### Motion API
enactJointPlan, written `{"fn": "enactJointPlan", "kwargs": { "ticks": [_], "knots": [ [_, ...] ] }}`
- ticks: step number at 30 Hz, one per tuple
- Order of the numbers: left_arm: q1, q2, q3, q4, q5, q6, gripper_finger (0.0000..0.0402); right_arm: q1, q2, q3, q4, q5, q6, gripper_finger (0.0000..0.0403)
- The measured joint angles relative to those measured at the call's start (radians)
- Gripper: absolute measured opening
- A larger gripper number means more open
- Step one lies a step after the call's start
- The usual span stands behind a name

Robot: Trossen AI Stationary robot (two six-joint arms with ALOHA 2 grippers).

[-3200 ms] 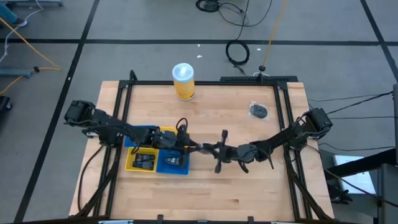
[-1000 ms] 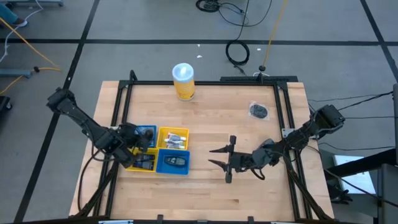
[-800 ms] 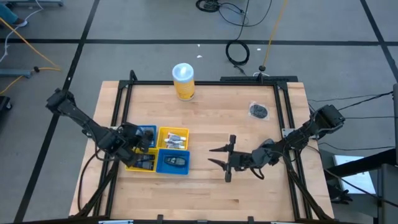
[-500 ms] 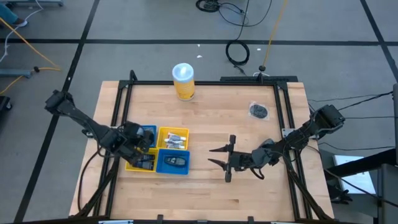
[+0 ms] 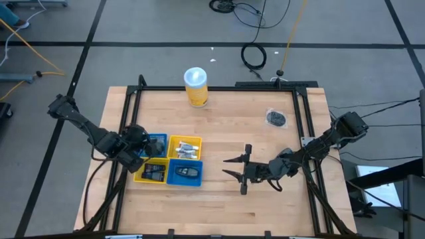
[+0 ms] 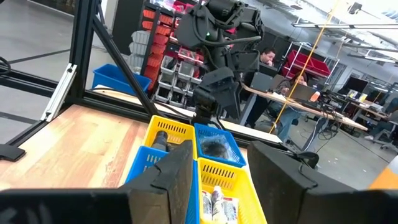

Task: Pick & Place Travel size toiletries
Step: Put the black hairbrush into the top blue bin

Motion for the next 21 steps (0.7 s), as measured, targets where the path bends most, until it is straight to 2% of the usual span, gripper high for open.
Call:
{"fn": "enactJointPlan", "kwargs": {
  "ticks": [6,12,21],
  "knots": [
    [-0.011,0.031,0.0,0.017,-0.002,-0.003,0.0187,-0.001,0.0,0.0,0.0,0.0,0.014,0.0146],
    [-0.002,0.117,-0.012,0.028,0.162,-0.027,0.0153,-0.006,0.0,0.0,0.0,-0.001,0.027,0.0145],
    [0.139,0.195,-0.035,0.062,0.282,-0.029,0.0063,-0.006,0.0,0.0,0.0,-0.001,0.027,0.0144]
  ]
}}
